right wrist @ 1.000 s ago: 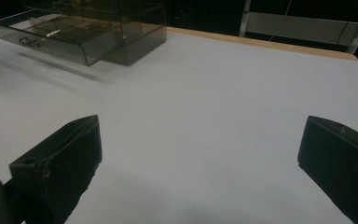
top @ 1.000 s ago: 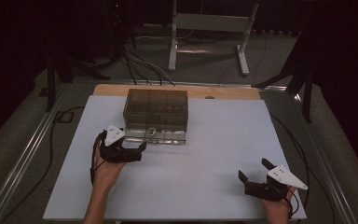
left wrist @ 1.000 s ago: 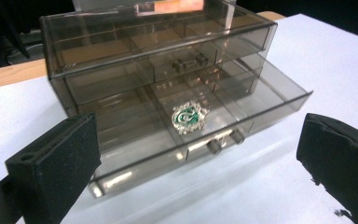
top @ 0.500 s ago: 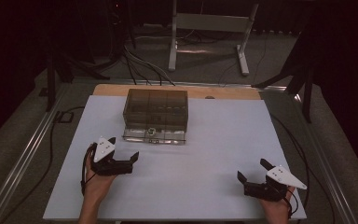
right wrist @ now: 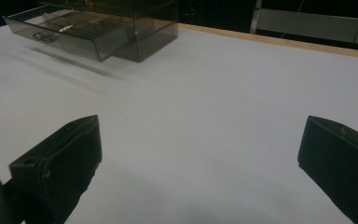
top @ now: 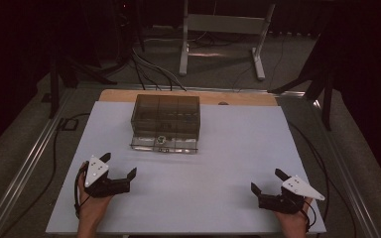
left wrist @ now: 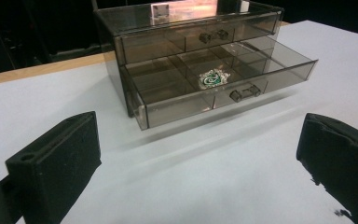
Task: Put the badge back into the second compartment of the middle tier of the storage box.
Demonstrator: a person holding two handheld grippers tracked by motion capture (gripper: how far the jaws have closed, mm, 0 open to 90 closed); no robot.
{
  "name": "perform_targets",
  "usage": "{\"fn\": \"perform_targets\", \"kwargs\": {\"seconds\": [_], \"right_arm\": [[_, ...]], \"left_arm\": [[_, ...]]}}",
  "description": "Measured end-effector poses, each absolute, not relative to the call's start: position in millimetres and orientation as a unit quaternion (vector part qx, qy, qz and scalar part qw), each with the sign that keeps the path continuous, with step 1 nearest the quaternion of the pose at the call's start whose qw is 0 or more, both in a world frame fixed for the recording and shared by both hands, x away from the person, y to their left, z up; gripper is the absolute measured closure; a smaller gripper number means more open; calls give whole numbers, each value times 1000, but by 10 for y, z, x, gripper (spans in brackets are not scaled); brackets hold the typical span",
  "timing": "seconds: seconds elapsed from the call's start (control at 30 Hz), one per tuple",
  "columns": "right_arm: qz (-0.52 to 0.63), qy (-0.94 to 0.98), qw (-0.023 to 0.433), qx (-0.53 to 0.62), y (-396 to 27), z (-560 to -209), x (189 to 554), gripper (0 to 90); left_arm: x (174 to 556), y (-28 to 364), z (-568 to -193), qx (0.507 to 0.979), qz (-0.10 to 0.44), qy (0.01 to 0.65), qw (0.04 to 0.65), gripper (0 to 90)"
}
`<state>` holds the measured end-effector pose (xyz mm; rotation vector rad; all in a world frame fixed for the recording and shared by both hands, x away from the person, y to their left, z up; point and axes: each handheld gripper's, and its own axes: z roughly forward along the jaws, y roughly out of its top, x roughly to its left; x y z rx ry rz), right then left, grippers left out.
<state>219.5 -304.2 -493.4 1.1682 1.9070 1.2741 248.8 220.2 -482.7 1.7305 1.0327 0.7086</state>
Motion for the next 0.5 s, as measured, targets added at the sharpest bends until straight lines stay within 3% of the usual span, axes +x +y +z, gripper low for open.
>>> {"fn": "perform_targets", "kwargs": {"seconds": [0.5], "right_arm": [[480, 710, 275, 436, -3062, -4934, 2204, 0]], "left_arm": [[2340, 2343, -4852, 682, 319, 440, 489, 6]]}}
